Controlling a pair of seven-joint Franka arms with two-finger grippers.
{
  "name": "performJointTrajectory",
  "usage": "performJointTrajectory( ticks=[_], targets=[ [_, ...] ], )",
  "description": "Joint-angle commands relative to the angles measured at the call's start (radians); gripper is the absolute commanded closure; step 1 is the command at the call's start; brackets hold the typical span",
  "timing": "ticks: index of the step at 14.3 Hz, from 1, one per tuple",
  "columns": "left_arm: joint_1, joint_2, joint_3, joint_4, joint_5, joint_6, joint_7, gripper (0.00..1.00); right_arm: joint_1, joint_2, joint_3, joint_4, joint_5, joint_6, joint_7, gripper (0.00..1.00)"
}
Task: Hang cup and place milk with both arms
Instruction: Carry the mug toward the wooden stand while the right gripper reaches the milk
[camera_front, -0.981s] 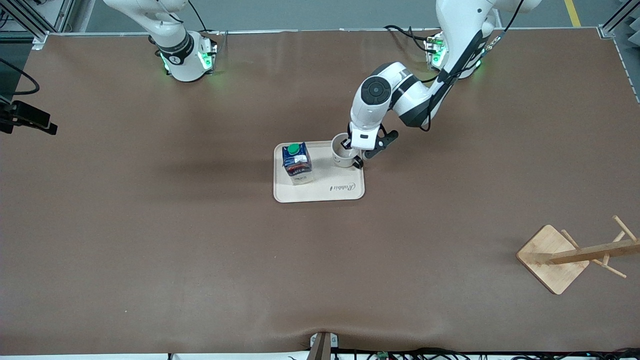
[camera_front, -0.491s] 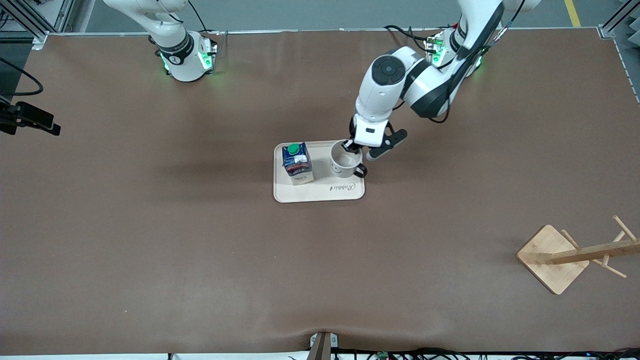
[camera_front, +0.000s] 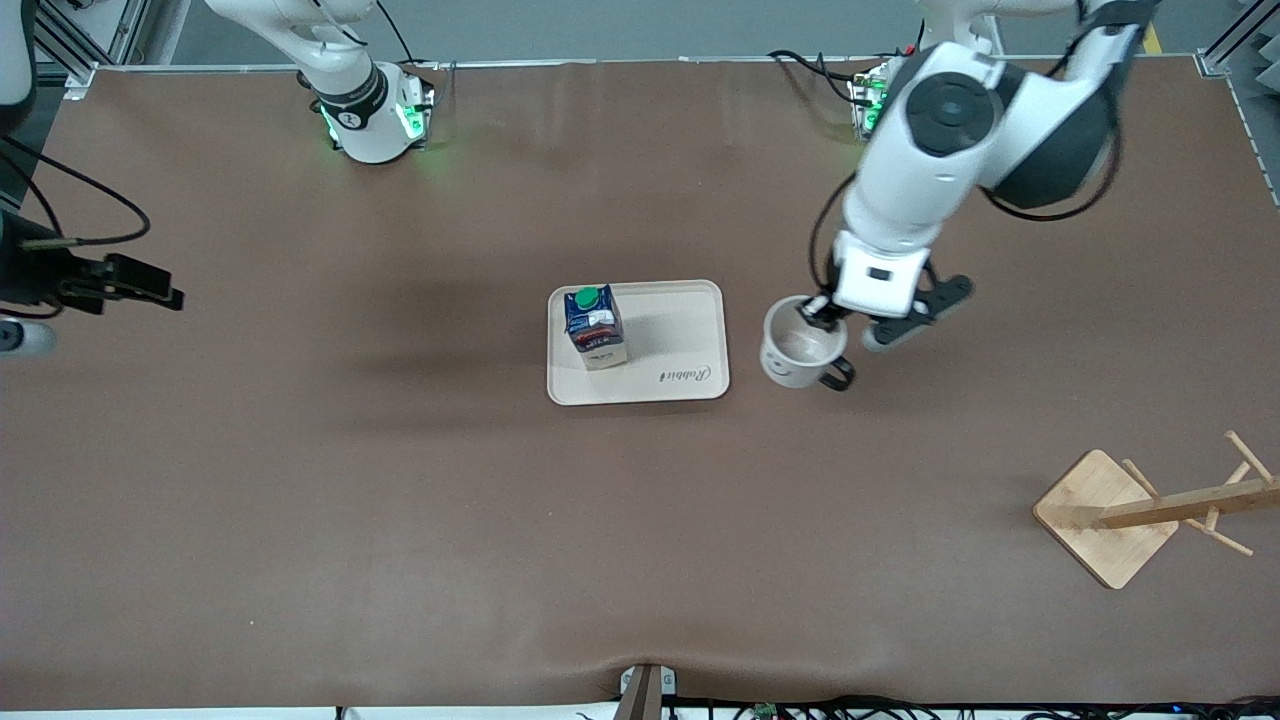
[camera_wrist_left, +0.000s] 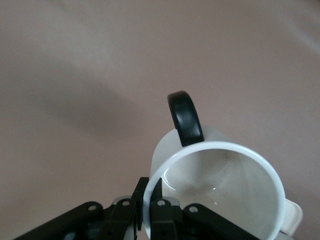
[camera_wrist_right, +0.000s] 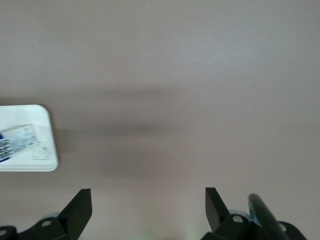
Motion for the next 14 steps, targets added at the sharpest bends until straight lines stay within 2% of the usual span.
performJointTrajectory(
  ticks=[1,5,10,14],
  targets=[
    [0.114,-0.027,-0.008,0.007,0.012,-0.036,0.187,1.0,0.077,0.004,-0.001,-0.001,0.041,0.005,0.114,0.0],
    [0.262,-0.035,-0.009,0.005,0.012,-0.067,0.45,1.0,0.281,0.042,-0.001,-0.012,0.041,0.089,0.362,0.0],
    [0.437,-0.041,-0.009,0.005,0.006,-0.07,0.786,1.0,0.433,0.112,-0.001,-0.05,0.041,0.218,0.435,0.0],
    [0.508,-0.032,-0.008,0.028,0.003,-0.059,0.942,1.0,0.562,0.187,-0.001,-0.084,0.043,0.35,0.551,0.0]
  ],
)
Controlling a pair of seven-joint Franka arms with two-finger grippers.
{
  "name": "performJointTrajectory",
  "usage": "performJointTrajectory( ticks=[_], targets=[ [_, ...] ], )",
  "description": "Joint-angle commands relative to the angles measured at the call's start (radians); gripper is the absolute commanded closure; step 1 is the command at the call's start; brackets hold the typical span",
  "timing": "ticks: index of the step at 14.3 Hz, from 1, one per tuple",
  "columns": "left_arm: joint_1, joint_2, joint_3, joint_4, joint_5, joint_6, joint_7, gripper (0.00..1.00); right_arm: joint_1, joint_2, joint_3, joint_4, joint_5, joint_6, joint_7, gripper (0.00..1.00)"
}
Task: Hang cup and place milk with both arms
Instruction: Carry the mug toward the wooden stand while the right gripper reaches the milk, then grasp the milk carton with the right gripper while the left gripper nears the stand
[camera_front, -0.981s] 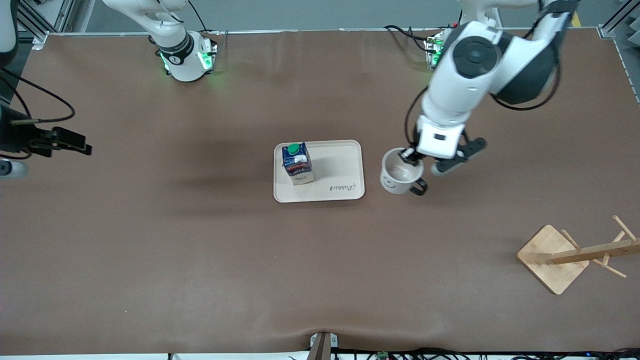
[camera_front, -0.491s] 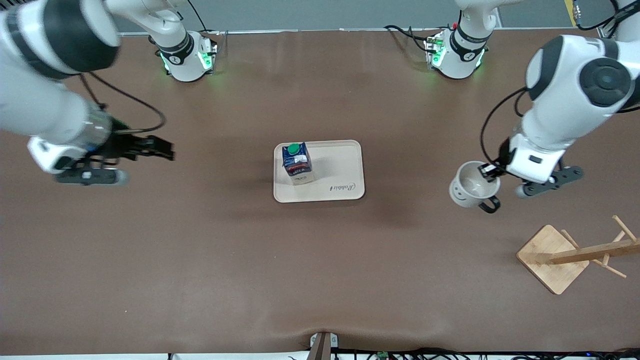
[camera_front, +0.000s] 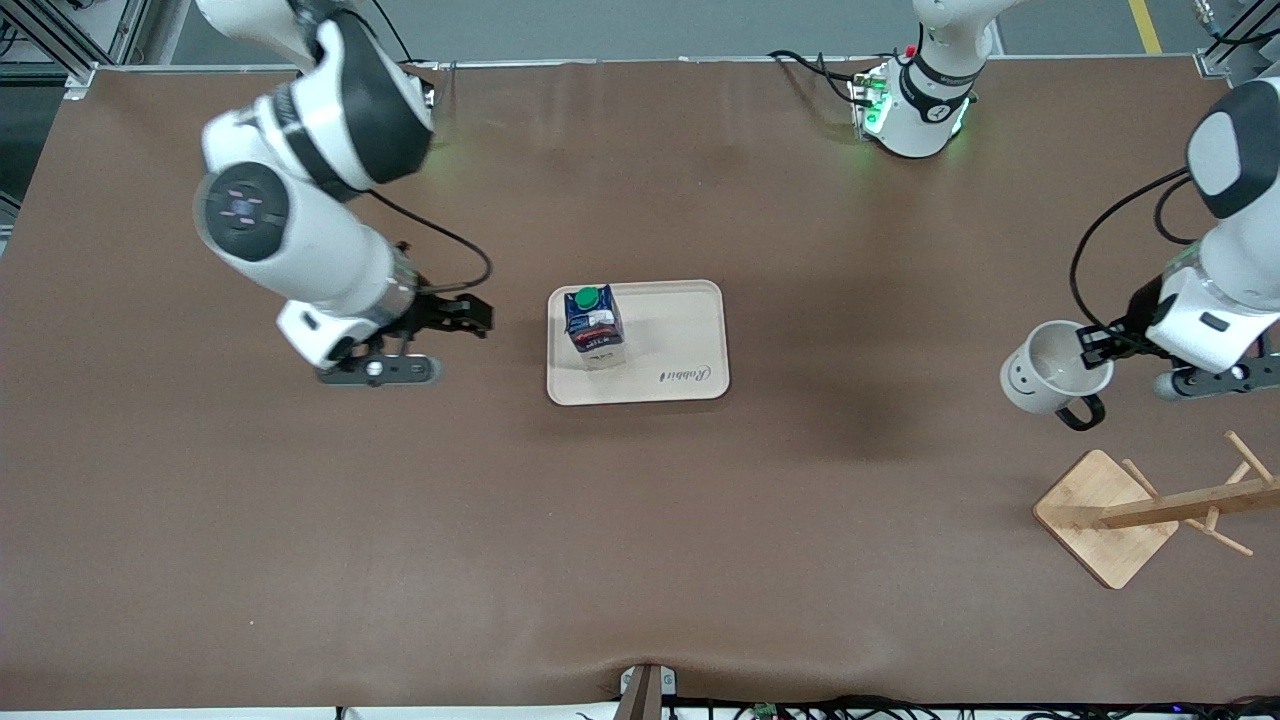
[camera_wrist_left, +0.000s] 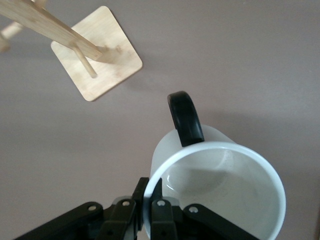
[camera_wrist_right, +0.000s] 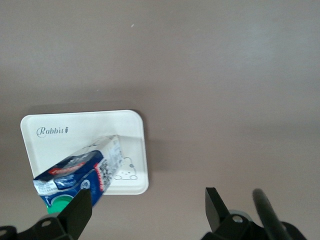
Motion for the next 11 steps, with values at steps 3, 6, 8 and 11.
performJointTrajectory(
  ticks=[3,6,8,11],
  targets=[
    [0.074,0.016,-0.011,0.078,-0.003,-0.009,0.234,1.0,0.098,0.065,-0.01,0.002,0.009,0.093,0.121,0.0],
    [0.111,0.04,-0.01,0.109,-0.001,-0.009,0.328,1.0,0.129,0.086,-0.008,0.004,0.031,0.119,0.144,0.0],
    [0.12,0.048,-0.01,0.112,-0.003,-0.009,0.367,1.0,0.141,0.118,-0.008,0.007,0.034,0.151,0.143,0.0],
    [0.146,0.054,-0.01,0.129,-0.004,-0.006,0.416,1.0,0.187,0.155,-0.008,0.013,0.051,0.17,0.143,0.0]
  ],
)
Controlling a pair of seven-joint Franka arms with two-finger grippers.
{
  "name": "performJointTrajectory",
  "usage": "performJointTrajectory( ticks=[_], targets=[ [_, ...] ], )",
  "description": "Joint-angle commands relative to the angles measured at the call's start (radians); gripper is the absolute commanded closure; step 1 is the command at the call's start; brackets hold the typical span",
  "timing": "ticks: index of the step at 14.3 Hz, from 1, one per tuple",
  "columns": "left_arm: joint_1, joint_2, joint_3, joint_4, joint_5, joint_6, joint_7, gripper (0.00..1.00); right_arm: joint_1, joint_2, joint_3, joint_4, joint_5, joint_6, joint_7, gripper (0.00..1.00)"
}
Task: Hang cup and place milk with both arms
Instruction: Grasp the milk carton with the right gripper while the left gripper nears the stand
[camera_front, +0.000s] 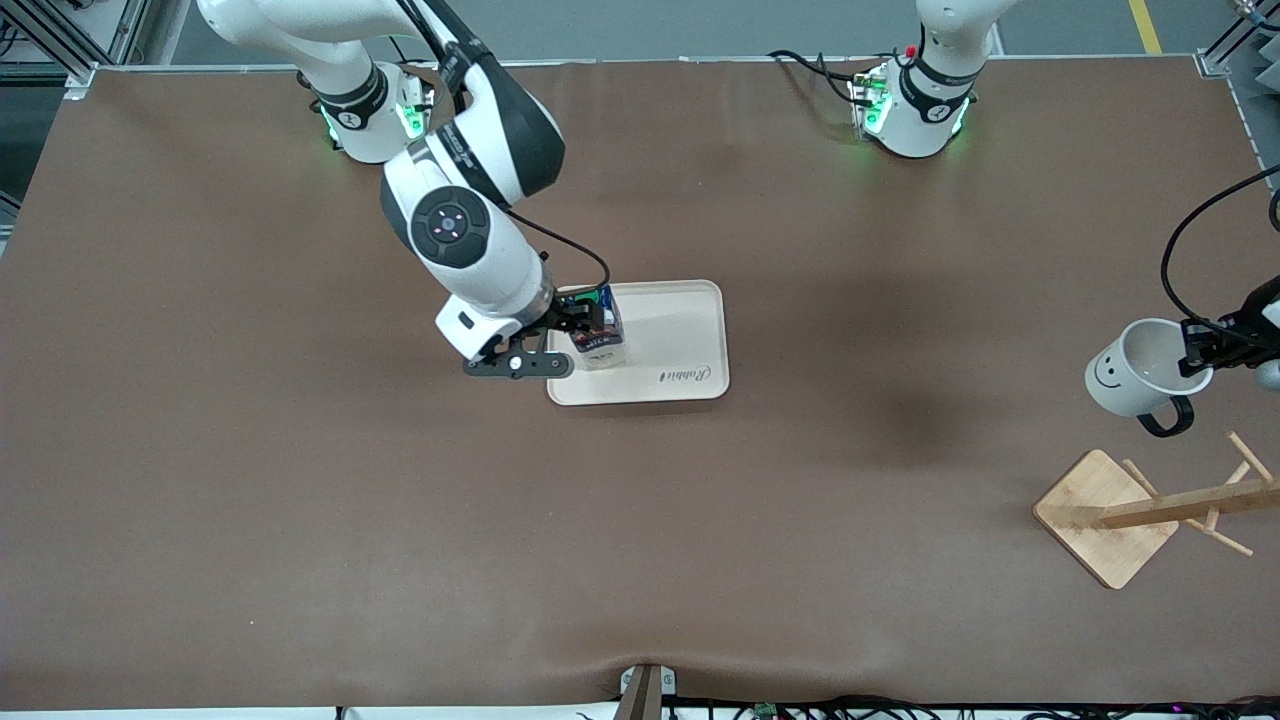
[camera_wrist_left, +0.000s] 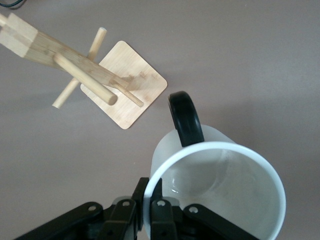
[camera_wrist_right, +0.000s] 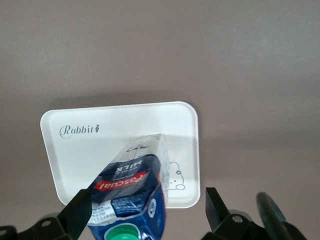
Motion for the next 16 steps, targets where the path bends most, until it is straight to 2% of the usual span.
performJointTrajectory(
  ticks=[1,4,16],
  targets=[
    [0.025,0.01,-0.011,0.036,-0.004,-0.004,0.044,1.0,0.035,0.031,-0.008,0.02,0.019,0.006,0.015,0.0],
    [0.038,0.031,-0.01,0.063,-0.004,0.007,0.07,1.0,0.04,0.029,-0.008,0.022,0.053,0.001,0.016,0.0],
    [0.119,0.096,-0.011,0.086,-0.004,0.077,0.226,1.0,0.089,0.052,-0.011,0.013,0.036,0.006,0.028,0.0]
  ],
)
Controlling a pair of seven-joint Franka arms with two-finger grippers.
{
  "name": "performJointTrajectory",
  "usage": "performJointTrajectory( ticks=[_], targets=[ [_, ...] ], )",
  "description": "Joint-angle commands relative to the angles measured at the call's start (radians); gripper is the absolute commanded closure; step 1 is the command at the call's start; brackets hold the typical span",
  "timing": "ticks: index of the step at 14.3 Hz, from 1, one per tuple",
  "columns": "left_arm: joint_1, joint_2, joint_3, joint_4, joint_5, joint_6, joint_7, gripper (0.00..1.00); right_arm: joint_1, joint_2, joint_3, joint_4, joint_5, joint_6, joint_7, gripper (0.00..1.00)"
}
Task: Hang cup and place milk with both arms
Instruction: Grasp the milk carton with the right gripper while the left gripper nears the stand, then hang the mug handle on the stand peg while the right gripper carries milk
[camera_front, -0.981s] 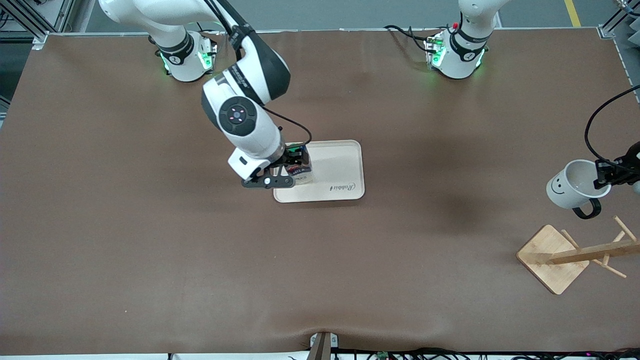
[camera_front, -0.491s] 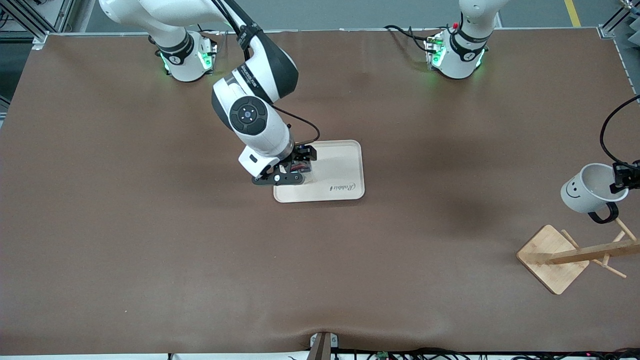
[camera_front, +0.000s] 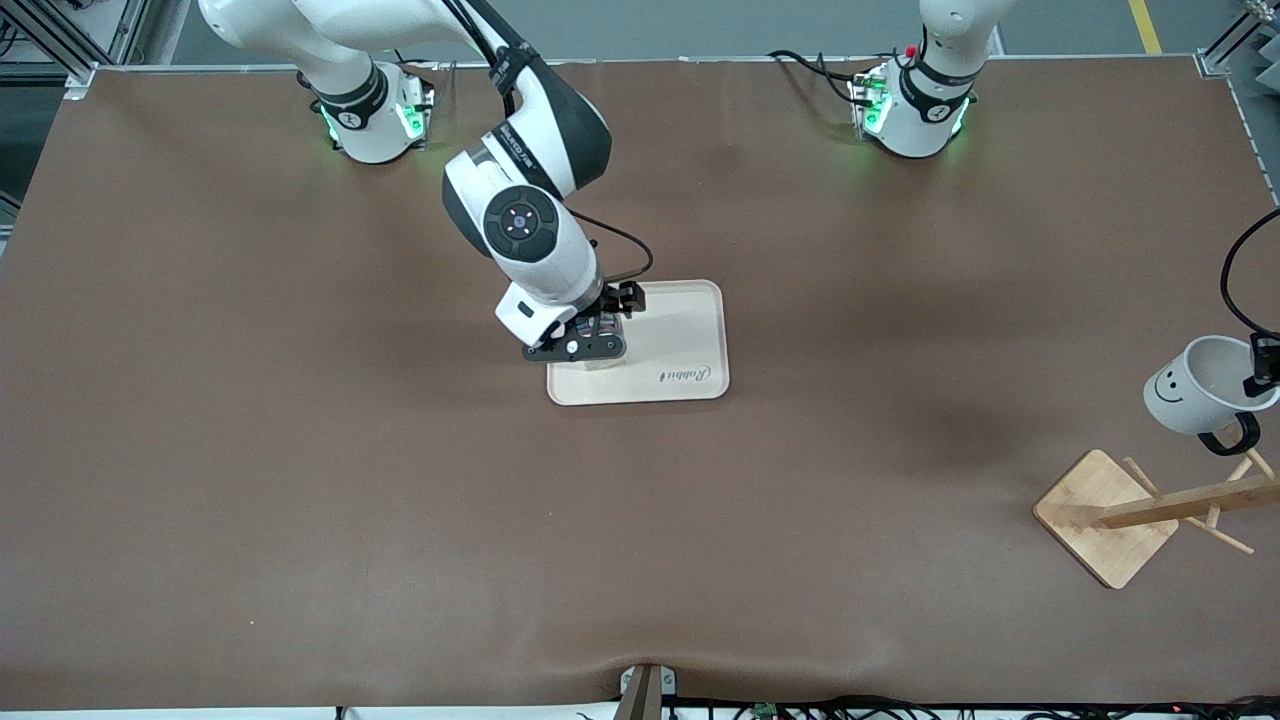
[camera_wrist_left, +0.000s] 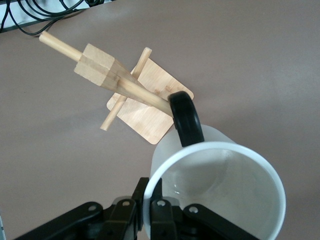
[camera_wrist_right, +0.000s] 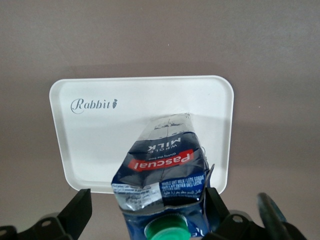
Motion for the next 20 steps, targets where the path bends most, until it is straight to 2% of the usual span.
performJointTrajectory(
  ticks=[1,3,4,5,6,7,8,10,15,20],
  targets=[
    [0.032,0.037,-0.011,0.042,-0.008,0.022,0.074,1.0,0.014,0.006,-0.012,0.004,-0.011,-0.007,0.017,0.16],
    [0.032,0.048,-0.009,0.051,-0.02,0.022,0.082,1.0,0.017,0.005,-0.01,0.01,-0.054,-0.009,0.021,0.73],
    [0.032,0.051,-0.009,0.051,-0.02,0.024,0.082,1.0,0.012,0.003,-0.01,0.015,-0.054,-0.011,0.021,0.92],
    [0.032,0.053,-0.009,0.051,-0.02,0.024,0.081,1.0,0.005,-0.003,-0.01,0.025,-0.048,-0.014,0.023,1.0],
    [0.031,0.053,-0.009,0.053,-0.019,0.024,0.081,1.0,-0.003,-0.006,-0.012,0.039,-0.043,-0.024,0.029,1.0],
    [0.027,0.053,-0.009,0.053,-0.017,0.024,0.073,0.87,-0.017,-0.014,-0.015,0.061,-0.042,-0.059,0.042,1.0],
    [0.021,0.053,-0.009,0.053,-0.02,0.024,0.061,0.56,-0.047,-0.015,-0.012,0.105,-0.037,-0.114,0.046,1.0],
    [0.017,0.06,-0.015,0.053,-0.022,0.024,0.027,0.0,-0.1,-0.015,-0.014,0.183,-0.004,-0.228,0.038,1.0],
    [0.02,0.042,-0.08,0.054,-0.025,0.01,-0.119,0.0,-0.241,-0.084,-0.014,0.191,0.001,-0.299,0.04,1.0],
    [0.02,-0.003,-0.138,0.051,-0.023,-0.082,-0.29,0.0,-0.383,-0.118,-0.035,0.142,-0.045,-0.333,0.017,1.0]
  ],
)
